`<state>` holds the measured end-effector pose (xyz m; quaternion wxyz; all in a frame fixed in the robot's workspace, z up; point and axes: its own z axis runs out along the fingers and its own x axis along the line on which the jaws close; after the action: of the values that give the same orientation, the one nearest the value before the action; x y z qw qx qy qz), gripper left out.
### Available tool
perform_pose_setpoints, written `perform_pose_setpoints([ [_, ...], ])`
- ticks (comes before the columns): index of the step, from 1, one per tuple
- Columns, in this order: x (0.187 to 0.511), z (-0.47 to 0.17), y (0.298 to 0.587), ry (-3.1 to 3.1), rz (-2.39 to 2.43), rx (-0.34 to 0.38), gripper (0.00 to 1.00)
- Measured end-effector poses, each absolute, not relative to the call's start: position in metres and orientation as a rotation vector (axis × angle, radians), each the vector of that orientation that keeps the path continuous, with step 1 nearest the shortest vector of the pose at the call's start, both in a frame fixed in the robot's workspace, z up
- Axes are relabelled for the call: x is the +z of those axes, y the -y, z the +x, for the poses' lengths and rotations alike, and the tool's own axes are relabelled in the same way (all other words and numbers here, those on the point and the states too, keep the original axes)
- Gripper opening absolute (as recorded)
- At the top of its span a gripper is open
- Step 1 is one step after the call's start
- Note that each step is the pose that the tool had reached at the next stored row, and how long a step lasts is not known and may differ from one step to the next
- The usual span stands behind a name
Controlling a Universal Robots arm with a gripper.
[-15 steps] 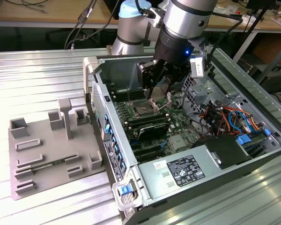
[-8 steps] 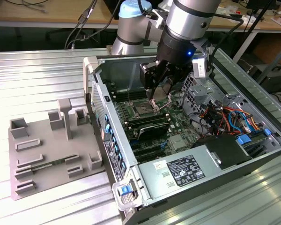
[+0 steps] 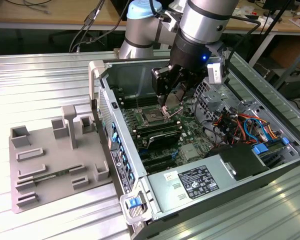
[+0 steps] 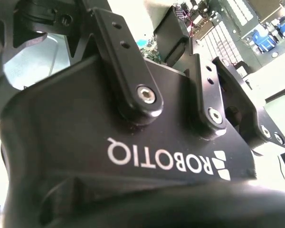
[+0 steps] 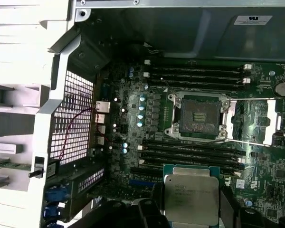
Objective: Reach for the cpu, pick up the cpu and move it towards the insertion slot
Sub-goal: 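Pick up the cpu and move it towards the insertion slot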
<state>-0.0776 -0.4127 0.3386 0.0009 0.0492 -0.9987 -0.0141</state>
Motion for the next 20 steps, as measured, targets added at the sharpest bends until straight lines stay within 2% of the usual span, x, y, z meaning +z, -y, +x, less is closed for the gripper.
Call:
perform_pose_setpoints([
  [20, 0.333, -0.061, 0.413, 3.136, 0.154, -0.044, 0.55],
])
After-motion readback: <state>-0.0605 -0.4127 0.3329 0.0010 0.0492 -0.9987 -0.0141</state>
